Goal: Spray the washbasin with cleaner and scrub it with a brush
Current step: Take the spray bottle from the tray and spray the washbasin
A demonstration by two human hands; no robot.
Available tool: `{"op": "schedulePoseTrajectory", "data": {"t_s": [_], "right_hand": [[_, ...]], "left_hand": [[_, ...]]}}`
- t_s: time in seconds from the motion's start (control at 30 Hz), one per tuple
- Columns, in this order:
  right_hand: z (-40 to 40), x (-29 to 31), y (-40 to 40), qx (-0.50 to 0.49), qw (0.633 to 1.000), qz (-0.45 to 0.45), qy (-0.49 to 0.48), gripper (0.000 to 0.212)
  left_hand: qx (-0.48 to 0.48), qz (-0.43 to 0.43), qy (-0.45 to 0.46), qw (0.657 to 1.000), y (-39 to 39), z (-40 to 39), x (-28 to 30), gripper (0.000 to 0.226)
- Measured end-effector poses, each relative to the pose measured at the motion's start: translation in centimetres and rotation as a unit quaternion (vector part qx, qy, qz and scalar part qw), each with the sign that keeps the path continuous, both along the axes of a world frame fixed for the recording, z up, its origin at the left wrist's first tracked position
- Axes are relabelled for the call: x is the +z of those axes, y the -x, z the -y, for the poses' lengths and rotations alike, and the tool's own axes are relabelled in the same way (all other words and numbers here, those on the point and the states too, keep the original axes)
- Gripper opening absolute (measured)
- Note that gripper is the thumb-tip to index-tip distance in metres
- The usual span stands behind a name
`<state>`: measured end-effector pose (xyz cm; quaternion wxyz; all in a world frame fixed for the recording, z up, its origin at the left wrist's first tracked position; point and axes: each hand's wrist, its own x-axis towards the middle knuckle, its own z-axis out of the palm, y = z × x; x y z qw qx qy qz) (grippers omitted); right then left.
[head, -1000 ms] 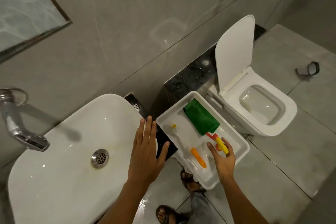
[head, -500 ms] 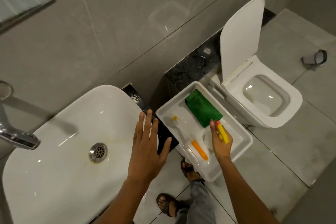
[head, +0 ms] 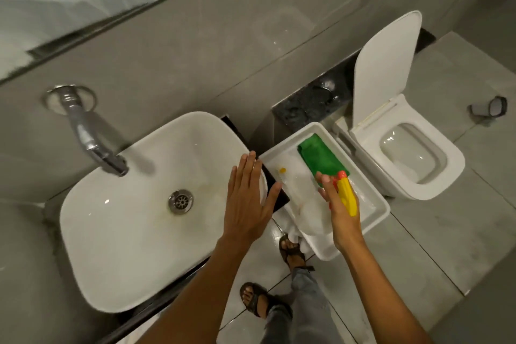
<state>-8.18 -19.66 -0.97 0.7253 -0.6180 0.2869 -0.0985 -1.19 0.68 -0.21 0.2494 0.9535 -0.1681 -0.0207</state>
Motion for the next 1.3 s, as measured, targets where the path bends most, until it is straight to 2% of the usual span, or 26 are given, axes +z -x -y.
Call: {"op": "schedulePoseTrajectory", "data": {"t_s": [0.1, 0.2, 0.37, 0.53, 0.63, 0.8, 0.87, 0.9, 0.93, 1.1, 1.2, 1.3], "right_hand": [[-2.6, 3.8, 1.3, 0.074, 0.997, 0.024, 0.005, 0.029], [-5.4, 7.6, 2.7, 0.154, 0.987, 0.038, -0.006, 0.011], [-11.6, 11.3, 4.8, 0.261, 0.964, -0.043, 0.002, 0.03], [-18.0, 10.5, 7.1, 0.345, 0.933, -0.105, 0.018, 0.048], [-21.0, 9.3, 8.0, 0.351, 0.925, -0.142, 0.027, 0.056], [-24.5, 8.0, 9.2, 0.366, 0.92, -0.127, 0.057, 0.028], [-25.1, 7.4, 9.6, 0.347, 0.926, -0.119, 0.092, 0.027], [-25.3, 7.1, 9.7, 0.328, 0.932, -0.124, 0.096, 0.033], [-25.4, 6.9, 9.7, 0.31, 0.937, -0.133, 0.085, 0.038], [-25.7, 6.8, 9.1, 0.303, 0.939, -0.163, -0.013, 0.03], [-26.4, 6.7, 8.6, 0.307, 0.938, -0.152, 0.05, 0.042], [-26.9, 6.9, 7.6, 0.295, 0.934, -0.178, 0.099, 0.038]], "left_hand": [[0.092, -0.005, 0.038, 0.995, 1.7, -2.6, 1.2, 0.077], [0.176, -0.012, 0.045, 0.983, 3.8, -7.1, 1.9, 0.077], [0.261, -0.001, 0.057, 0.964, 6.2, -16.7, 2.7, 0.072], [0.325, 0.018, 0.058, 0.944, 7.0, -23.8, 2.8, 0.076], [0.347, 0.003, 0.066, 0.935, 7.0, -26.2, 2.2, 0.08], [0.385, -0.003, 0.09, 0.919, 6.7, -27.6, 0.9, 0.089], [0.383, 0.008, 0.077, 0.92, 6.7, -27.5, 0.4, 0.089], [0.384, 0.014, 0.075, 0.92, 6.7, -27.5, 0.2, 0.087], [0.388, 0.019, 0.077, 0.918, 6.7, -27.5, 0.0, 0.086], [0.411, 0.024, 0.107, 0.905, 6.6, -27.5, -0.2, 0.083], [0.412, 0.029, 0.112, 0.904, 6.5, -27.5, -0.1, 0.084], [0.415, 0.034, 0.116, 0.902, 6.6, -27.4, 0.1, 0.083]]}}
